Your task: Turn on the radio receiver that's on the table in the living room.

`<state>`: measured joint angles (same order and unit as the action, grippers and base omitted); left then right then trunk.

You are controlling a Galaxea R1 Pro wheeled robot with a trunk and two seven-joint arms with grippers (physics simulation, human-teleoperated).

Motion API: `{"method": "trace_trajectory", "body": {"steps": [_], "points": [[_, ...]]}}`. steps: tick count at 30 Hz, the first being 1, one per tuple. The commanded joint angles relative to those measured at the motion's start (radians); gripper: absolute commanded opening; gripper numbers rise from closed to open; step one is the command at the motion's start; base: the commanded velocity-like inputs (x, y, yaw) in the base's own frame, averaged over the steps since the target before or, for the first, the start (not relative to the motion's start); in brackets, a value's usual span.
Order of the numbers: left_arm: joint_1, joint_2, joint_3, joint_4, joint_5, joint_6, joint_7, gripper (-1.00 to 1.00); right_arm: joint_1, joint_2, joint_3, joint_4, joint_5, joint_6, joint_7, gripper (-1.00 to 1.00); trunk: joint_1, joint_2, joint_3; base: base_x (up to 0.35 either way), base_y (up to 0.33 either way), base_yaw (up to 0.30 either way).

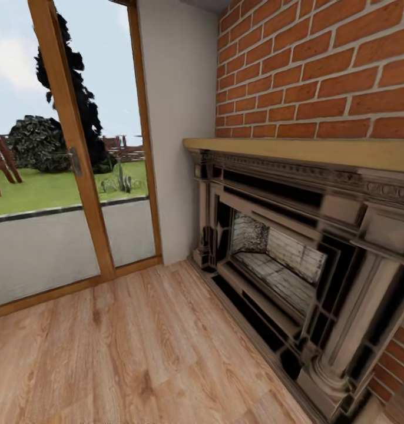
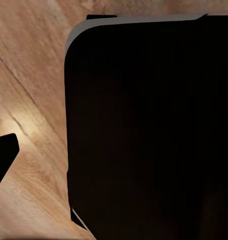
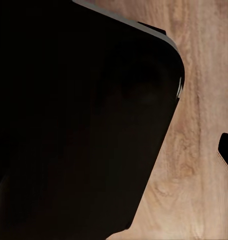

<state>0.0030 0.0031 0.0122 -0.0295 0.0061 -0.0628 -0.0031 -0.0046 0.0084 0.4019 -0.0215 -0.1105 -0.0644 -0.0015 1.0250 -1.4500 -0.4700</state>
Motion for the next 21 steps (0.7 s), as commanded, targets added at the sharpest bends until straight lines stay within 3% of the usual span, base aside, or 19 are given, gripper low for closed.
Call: {"method": "trace_trajectory", "body": {"steps": [1,21], "points": [[0.0,0.0,0.0,0.0,0.0,0.0,0.0,1.0,0.0,0.0,0.0,0.0,0.0,0.0,0.0,1.0,0.0,0.0,0.0,0.0,0.0,0.272],[0.0,0.0,0.0,0.0,0.0,0.0,0.0,1.0,0.0,0.0,0.0,0.0,0.0,0.0,0.0,1.0,0.0,0.0,0.0,0.0,0.0,0.272]]}}
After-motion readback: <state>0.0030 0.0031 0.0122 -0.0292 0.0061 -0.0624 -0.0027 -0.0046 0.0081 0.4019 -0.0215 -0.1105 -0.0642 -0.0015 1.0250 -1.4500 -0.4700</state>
